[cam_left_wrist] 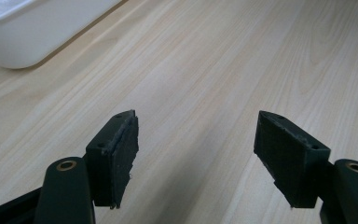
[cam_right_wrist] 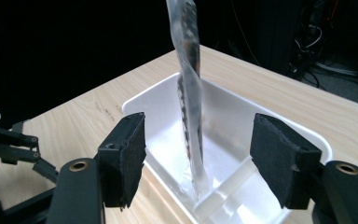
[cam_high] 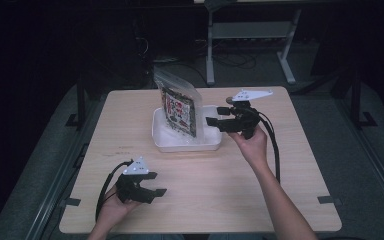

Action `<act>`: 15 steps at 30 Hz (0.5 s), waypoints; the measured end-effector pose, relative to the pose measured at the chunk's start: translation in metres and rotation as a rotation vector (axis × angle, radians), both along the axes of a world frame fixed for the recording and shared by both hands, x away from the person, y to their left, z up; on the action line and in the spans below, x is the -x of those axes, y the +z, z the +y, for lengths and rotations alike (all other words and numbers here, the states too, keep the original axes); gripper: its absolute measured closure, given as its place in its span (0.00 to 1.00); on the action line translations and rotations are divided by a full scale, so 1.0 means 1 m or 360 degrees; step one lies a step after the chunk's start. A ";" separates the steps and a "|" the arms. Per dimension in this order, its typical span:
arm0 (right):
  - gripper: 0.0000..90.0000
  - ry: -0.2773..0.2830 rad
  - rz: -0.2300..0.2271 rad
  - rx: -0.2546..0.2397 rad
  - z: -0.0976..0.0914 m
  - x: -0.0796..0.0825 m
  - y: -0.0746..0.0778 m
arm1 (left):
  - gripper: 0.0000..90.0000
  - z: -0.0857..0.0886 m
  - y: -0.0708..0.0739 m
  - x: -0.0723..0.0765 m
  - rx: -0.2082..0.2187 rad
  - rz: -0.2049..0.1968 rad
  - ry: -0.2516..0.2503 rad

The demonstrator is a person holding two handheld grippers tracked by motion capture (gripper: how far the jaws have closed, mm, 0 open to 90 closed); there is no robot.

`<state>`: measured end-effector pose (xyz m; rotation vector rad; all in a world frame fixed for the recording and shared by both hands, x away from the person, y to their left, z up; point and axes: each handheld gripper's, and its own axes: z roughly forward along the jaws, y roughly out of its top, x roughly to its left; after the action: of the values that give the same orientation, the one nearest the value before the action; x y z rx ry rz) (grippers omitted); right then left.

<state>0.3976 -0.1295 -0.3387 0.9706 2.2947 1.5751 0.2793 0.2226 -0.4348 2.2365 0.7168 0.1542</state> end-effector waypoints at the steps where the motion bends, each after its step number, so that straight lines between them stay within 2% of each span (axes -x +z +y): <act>1: 0.38 -0.0005 0.0010 -0.0002 -0.003 0.001 -0.001 | 0.33 0.000 0.000 0.000 -0.0001 0.0000 -0.0001; 4: 0.38 -0.0016 0.0025 -0.0024 -0.013 0.006 -0.005 | 0.32 0.000 0.000 0.000 -0.0006 0.0001 -0.0004; 15: 0.36 -0.0034 0.0081 -0.0016 -0.032 0.018 -0.013 | 0.32 0.001 0.000 -0.001 -0.0012 -0.0003 -0.0001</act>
<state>0.3797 -0.1610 -0.3520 1.0463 2.3040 1.5725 0.2799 0.2237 -0.4350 2.2433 0.7159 0.1586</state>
